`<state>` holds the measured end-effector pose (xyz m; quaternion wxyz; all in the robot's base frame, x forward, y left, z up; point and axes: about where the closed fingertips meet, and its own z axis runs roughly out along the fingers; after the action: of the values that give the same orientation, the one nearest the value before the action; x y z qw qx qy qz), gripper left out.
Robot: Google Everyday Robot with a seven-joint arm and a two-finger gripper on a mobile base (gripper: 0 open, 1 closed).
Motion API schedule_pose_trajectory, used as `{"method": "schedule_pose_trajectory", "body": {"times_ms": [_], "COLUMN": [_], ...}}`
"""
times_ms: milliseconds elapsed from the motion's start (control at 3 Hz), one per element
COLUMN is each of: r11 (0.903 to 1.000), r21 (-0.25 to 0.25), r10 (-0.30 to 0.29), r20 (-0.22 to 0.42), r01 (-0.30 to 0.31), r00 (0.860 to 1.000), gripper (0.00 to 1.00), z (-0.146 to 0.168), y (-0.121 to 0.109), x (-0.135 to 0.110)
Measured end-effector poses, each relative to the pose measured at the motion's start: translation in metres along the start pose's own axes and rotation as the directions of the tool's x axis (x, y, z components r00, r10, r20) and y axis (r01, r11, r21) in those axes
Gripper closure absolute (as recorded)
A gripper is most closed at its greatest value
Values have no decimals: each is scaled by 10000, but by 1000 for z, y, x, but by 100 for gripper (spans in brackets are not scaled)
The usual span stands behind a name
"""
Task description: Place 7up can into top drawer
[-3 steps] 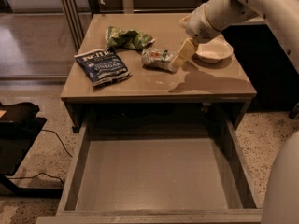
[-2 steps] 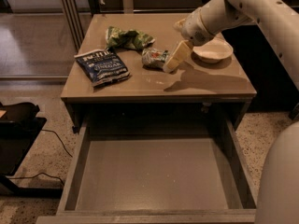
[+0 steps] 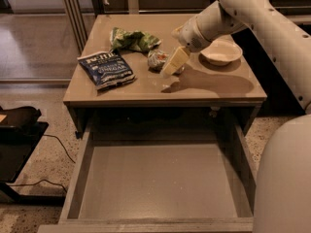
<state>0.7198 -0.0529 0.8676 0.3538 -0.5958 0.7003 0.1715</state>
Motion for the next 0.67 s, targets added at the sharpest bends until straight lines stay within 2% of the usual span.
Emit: {"method": "schedule_pose_trajectory", "body": {"times_ms": [667], "r11": [9972], "r21": [-318], "r10": [657], "r20": [-422], "r01": [-670], "r00": [9969], "gripper": [0], "z": [29], "y": [3], "x": [17]}}
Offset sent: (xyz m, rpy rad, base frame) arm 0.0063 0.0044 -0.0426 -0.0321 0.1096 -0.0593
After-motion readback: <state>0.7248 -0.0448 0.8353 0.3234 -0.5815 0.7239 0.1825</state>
